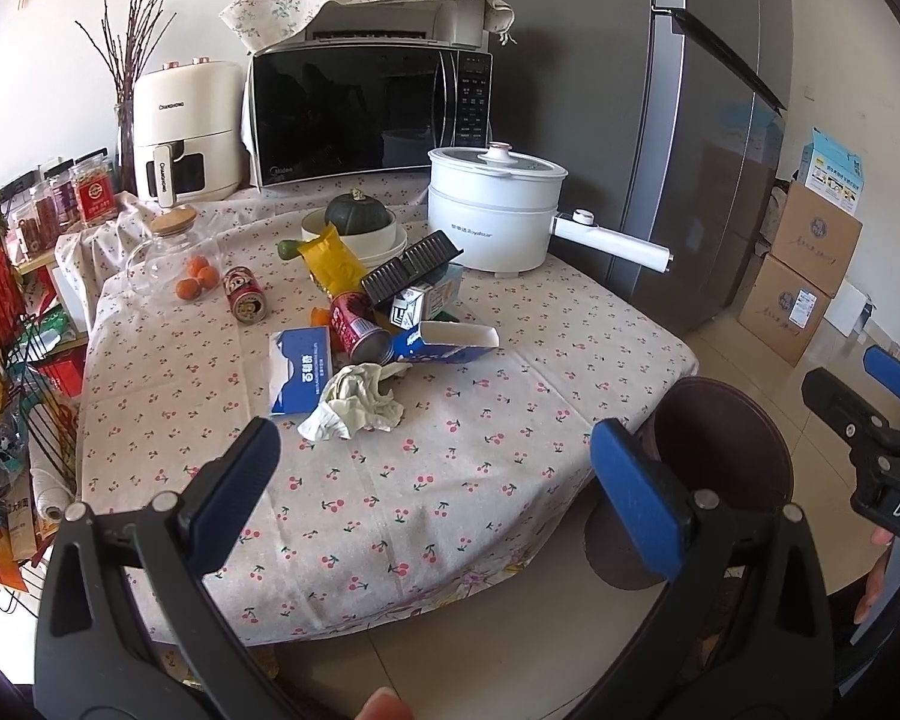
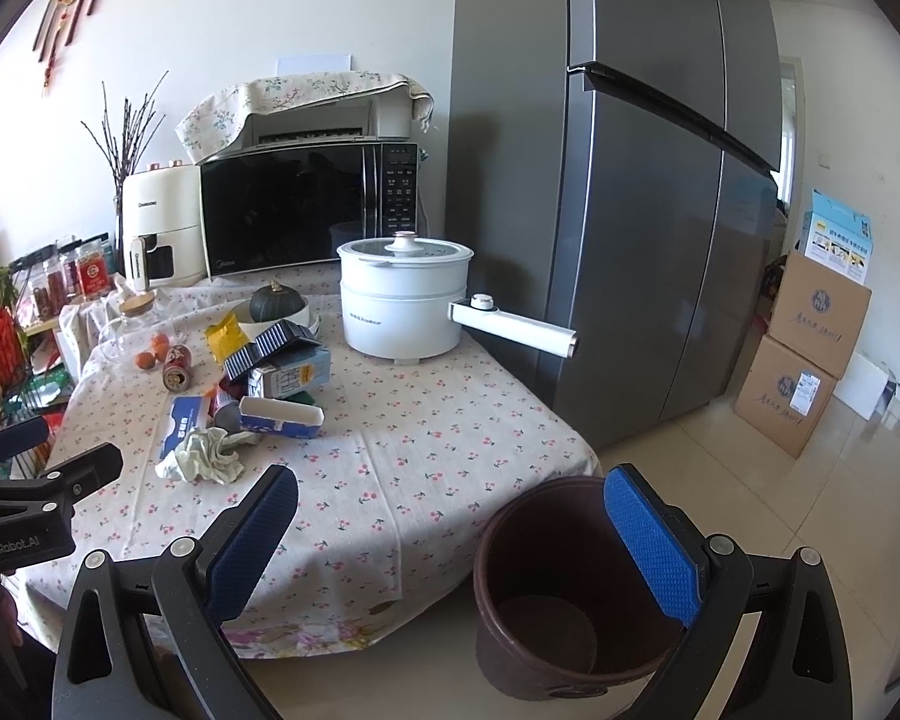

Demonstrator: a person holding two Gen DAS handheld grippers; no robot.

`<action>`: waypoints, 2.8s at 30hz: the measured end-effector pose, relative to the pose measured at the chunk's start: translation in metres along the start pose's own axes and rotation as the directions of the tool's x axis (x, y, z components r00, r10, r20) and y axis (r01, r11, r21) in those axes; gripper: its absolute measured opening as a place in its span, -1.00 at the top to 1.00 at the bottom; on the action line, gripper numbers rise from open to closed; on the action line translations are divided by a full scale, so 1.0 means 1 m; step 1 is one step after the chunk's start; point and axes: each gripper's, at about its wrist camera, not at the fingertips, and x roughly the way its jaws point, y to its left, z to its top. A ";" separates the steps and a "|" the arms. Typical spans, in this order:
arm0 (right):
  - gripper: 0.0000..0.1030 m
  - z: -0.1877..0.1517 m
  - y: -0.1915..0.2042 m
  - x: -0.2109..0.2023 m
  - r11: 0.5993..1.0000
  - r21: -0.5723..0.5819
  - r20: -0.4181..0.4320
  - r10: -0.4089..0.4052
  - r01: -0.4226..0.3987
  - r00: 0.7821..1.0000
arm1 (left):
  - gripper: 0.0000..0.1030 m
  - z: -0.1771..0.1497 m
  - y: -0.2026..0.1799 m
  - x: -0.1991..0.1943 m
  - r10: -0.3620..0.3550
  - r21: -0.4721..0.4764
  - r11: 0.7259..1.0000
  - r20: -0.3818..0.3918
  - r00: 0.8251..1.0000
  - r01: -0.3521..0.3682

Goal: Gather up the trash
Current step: 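Reach to the blue biscuit box and grasp it with the left gripper, then grasp the crumpled white paper with the right gripper while the left gripper holds the box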

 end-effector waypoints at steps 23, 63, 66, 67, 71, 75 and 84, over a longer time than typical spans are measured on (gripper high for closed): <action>-1.00 0.047 0.032 0.195 0.947 0.151 -0.448 0.321 -0.284 0.834 | -0.99 0.057 0.115 0.147 0.089 -0.087 0.988 -0.359 0.929 -0.129; -1.00 -0.014 0.214 0.281 0.926 0.087 -0.629 0.337 -0.367 0.701 | -0.40 -0.006 0.219 0.143 -0.030 -0.201 0.976 -0.512 0.858 -0.086; -1.00 -0.017 0.224 0.289 0.925 0.095 -0.606 0.346 -0.367 0.716 | -0.41 -0.012 0.224 0.142 -0.051 -0.232 0.969 -0.514 0.856 -0.082; -1.00 -0.018 0.226 0.291 0.922 0.110 -0.603 0.358 -0.371 0.713 | -0.41 -0.013 0.225 0.143 -0.053 -0.239 0.967 -0.515 0.856 -0.084; -1.00 -0.021 0.230 0.291 0.916 0.116 -0.586 0.374 -0.383 0.718 | -0.43 -0.014 0.227 0.138 -0.065 -0.258 0.963 -0.505 0.861 -0.079; -0.96 -0.020 0.234 0.287 0.894 0.145 -0.572 0.426 -0.425 0.701 | -0.43 -0.013 0.226 0.138 -0.067 -0.251 0.965 -0.501 0.863 -0.071; -0.55 -0.027 0.255 0.285 0.869 0.081 -0.602 0.434 -0.489 0.671 | -0.43 -0.017 0.218 0.141 -0.057 -0.222 0.972 -0.523 0.851 -0.071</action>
